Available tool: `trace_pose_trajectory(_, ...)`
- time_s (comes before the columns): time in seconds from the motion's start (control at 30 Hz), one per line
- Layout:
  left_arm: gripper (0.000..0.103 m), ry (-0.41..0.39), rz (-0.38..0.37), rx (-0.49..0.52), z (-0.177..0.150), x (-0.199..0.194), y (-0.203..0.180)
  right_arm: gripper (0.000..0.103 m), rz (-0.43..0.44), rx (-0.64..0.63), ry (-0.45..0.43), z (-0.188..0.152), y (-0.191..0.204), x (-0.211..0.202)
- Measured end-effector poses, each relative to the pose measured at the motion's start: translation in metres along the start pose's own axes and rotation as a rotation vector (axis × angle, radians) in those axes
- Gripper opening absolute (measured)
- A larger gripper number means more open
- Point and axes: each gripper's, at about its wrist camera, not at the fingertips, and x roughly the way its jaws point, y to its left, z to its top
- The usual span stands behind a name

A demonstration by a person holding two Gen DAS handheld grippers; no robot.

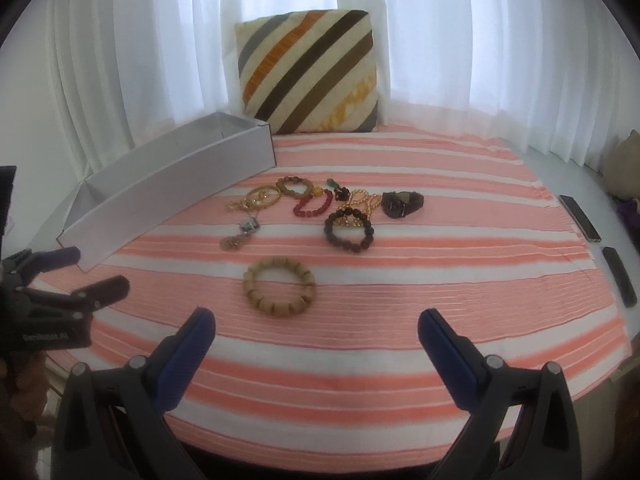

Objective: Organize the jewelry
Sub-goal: 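Move both tools toward the jewelry pile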

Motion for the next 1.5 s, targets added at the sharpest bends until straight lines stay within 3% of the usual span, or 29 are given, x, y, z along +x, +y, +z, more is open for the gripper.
trace_pose_trajectory(0.37,0.103,0.017,-0.071,0.008,0.034,0.045,0.008,0.103,0.024,-0.031,0.089,0.018,-0.009,0.055)
trace_pose_trajectory(0.67,0.102,0.07,-0.075,0.034,0.052,0.087,0.009,0.091,0.071,-0.031,0.172,0.026,-0.018,0.1)
trace_pose_trajectory(1.1,0.101,0.133,-0.139,0.079,0.083,0.151,-0.013,0.087,0.103,-0.057,0.233,0.029,-0.018,0.13)
trace_pose_trajectory(1.27,0.084,0.202,-0.122,0.078,0.087,0.194,-0.023,0.08,0.104,-0.061,0.255,0.026,-0.018,0.14)
trace_pose_trajectory(1.5,0.077,0.195,-0.094,0.082,0.086,0.222,-0.034,0.077,0.14,-0.079,0.287,0.025,-0.015,0.164)
